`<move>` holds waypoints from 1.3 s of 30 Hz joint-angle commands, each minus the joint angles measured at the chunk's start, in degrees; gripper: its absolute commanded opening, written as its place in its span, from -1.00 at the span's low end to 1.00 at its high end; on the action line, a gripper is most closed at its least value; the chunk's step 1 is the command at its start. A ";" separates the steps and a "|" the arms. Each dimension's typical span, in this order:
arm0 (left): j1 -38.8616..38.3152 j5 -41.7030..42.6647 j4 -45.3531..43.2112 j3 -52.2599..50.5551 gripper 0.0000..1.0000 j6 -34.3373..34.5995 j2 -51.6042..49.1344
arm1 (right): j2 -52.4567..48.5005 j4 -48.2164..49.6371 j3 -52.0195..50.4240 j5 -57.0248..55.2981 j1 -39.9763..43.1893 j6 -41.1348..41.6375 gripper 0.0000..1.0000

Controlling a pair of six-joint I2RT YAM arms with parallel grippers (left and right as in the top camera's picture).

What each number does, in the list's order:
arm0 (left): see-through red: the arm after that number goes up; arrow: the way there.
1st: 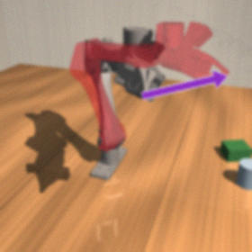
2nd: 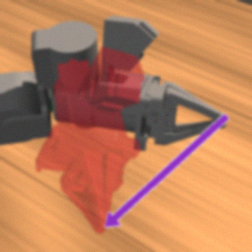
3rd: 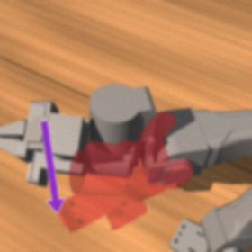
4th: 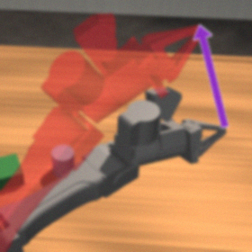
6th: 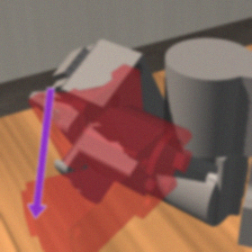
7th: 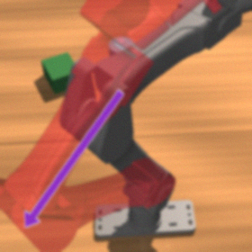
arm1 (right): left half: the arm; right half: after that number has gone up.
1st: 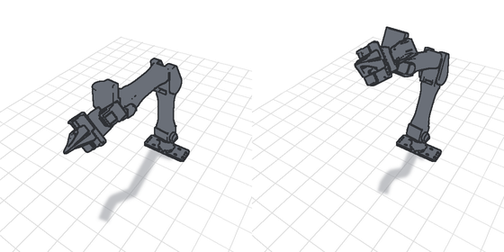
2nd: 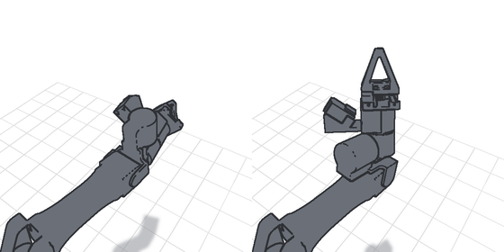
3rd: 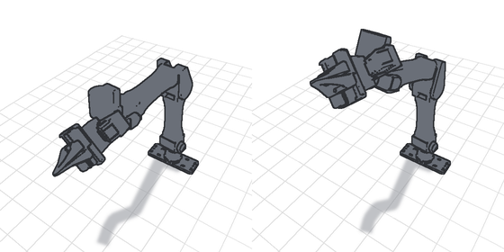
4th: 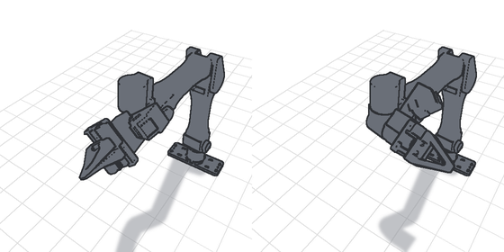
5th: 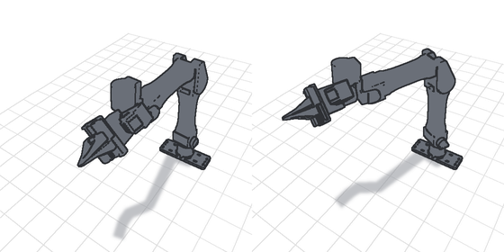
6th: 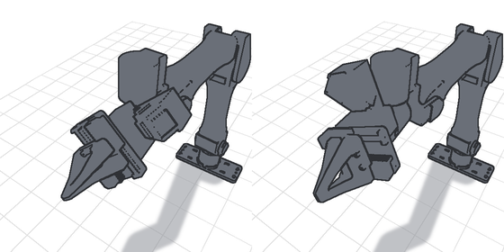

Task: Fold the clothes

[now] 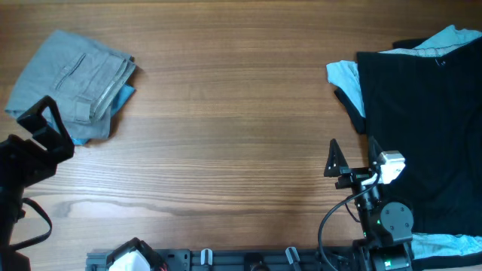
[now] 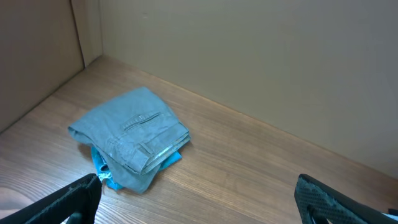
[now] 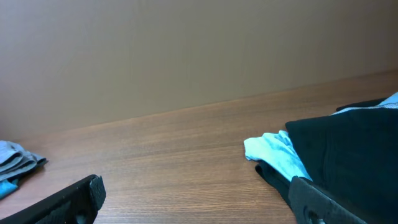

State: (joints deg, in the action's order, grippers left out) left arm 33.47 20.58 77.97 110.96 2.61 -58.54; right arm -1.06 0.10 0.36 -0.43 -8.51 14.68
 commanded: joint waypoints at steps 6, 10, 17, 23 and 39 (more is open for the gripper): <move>-13.55 -2.03 -24.44 -31.10 1.00 -0.70 7.56 | -0.31 0.28 -0.04 0.92 0.20 -1.07 0.99; -17.38 -2.01 -47.04 -57.33 1.00 -0.72 21.94 | -0.28 0.28 -0.04 0.92 0.20 -1.09 0.99; -18.62 -1.99 -63.25 -88.72 1.00 -0.70 51.91 | -0.28 0.28 -0.04 0.92 0.20 -1.09 0.99; -21.86 -5.22 -64.13 -97.24 1.00 -0.76 58.36 | -0.28 0.28 -0.04 0.92 0.20 -1.07 0.99; -22.75 -9.79 -74.64 -110.60 1.00 -0.72 58.21 | -0.28 0.28 -0.04 0.92 0.20 -1.07 0.99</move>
State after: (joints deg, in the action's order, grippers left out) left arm 10.98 11.77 3.22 0.71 2.39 -0.80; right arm -1.56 0.08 0.36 -0.03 -8.51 14.68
